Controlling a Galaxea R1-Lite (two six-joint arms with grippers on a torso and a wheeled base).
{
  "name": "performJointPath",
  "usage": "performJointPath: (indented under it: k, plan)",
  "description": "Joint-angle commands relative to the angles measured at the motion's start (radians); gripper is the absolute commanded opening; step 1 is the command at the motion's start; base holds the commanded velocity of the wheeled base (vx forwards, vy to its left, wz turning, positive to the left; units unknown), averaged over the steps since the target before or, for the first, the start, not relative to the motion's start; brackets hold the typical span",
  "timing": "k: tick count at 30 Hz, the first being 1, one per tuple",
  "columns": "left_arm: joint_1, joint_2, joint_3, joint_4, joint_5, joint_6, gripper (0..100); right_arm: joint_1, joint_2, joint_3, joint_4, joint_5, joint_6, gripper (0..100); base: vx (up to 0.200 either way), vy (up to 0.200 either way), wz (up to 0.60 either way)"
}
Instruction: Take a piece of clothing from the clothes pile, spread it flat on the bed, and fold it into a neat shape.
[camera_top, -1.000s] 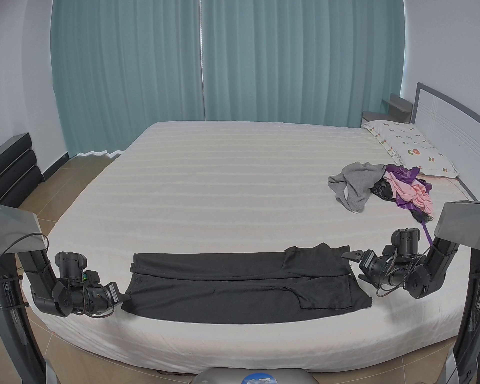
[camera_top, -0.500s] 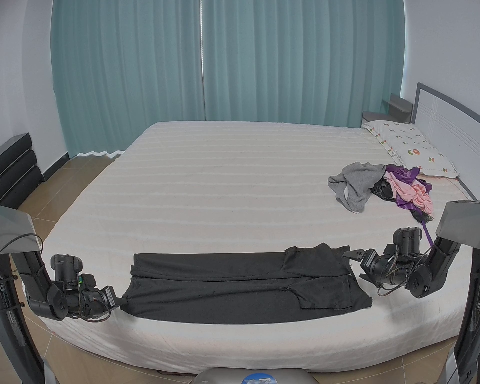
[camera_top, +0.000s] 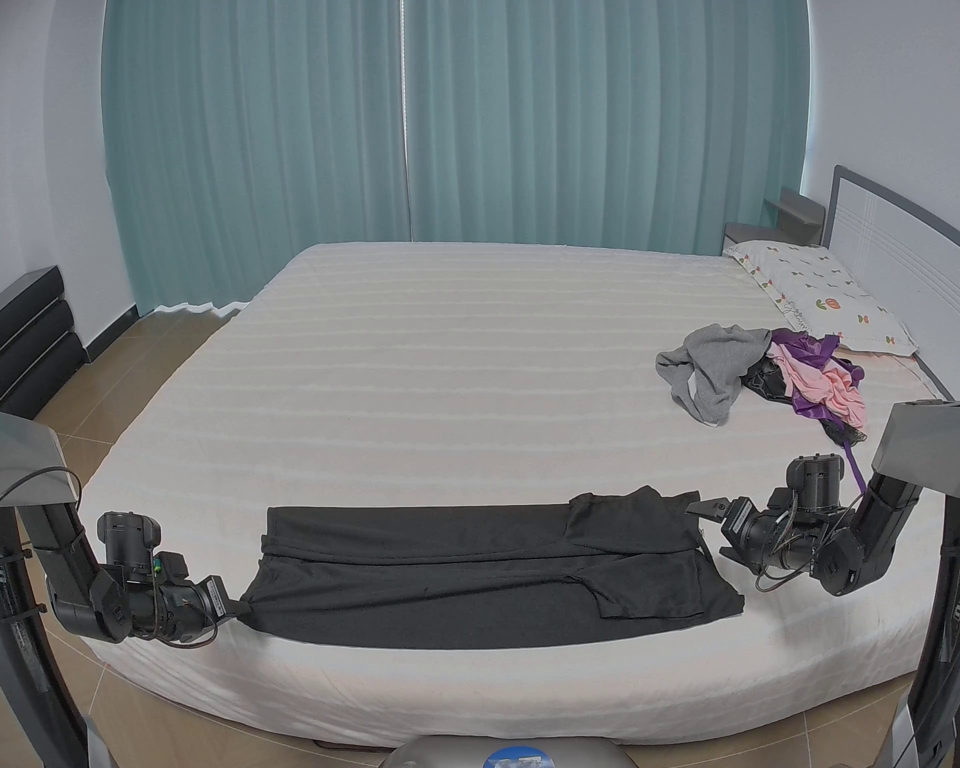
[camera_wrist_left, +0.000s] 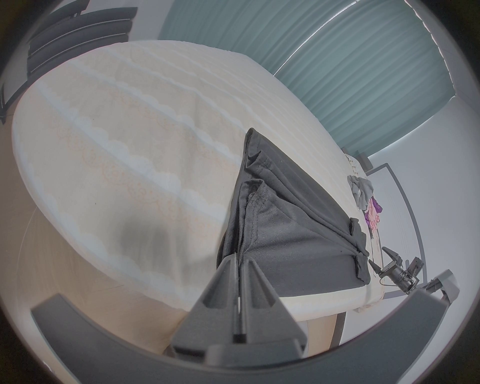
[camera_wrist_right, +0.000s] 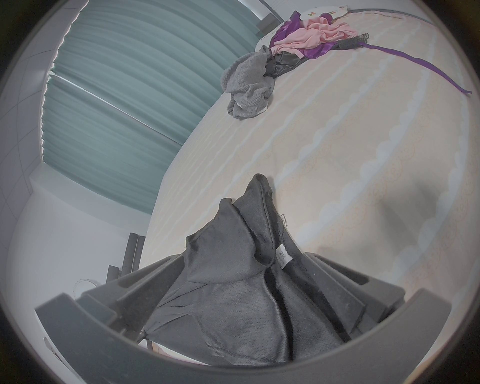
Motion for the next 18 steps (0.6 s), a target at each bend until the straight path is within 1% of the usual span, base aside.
performJointPath:
  k: [1, 8, 9, 18]
  plan:
    - [0.0, -0.002, -0.001, 0.009, 0.0, 0.0, 0, 0.001, 0.006, 0.0, 0.0, -0.001, 0.0, 100, 0.0, 0.0, 0.0]
    - [0.0, -0.004, -0.018, 0.053, 0.009, 0.0, 0, 0.001, 0.008, 0.0, 0.0, -0.001, 0.0, 100, 0.0, 0.0, 0.0]
    - [0.0, -0.002, -0.019, 0.055, 0.017, 0.0, 100, 0.001, 0.008, 0.0, 0.0, -0.001, 0.0, 100, 0.0, 0.0, 0.0]
    - [0.0, -0.016, -0.059, 0.05, 0.024, -0.014, 100, 0.001, 0.006, -0.002, 0.0, -0.001, 0.0, 100, 0.0, 0.0, 0.0]
